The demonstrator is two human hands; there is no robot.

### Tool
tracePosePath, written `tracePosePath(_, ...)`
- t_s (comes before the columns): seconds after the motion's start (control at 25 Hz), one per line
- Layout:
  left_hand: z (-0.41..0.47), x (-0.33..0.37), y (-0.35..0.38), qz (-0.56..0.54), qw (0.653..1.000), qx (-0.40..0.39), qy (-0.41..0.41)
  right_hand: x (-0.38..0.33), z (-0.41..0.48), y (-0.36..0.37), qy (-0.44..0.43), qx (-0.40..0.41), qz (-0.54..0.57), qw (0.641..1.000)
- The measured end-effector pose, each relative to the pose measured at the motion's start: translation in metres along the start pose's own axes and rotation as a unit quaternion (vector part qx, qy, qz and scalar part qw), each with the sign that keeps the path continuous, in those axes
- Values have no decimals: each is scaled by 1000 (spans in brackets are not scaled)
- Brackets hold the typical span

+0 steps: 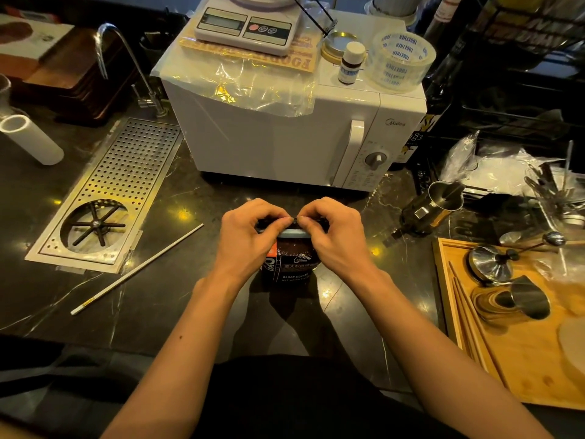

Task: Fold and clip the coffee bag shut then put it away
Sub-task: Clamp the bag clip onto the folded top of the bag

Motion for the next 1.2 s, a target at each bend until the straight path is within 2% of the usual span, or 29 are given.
tracePosePath(0.16,-6,-16,-12,-19,998,23,-58,5,3,-2,37,11,33,999)
tracePosePath(0.36,-8,-17,-14,-29,997,30,-69,10,-1,-5,72,30,83,993)
tracePosePath(0.56,-17,-26,-14,-52,990,60,-121,18,-2,-10,103,45,115,987)
tracePosePath(0.96,-20,-27,-15,-65,990,31,-125,23,-2,-9,112,-28,104,988)
tracePosePath(1.2,-25,-27,-20,-91,981,59,-158,36,-11,-15,170,23,184,968)
Point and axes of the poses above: each hand's wrist, its own z-axis towards the middle knuckle, its own y-axis out of the palm, x = y × z, the point moved 7 cm from there along z, towards the middle knuckle, and after that the axes turned 13 degrees about y, right-handed, at the moved point
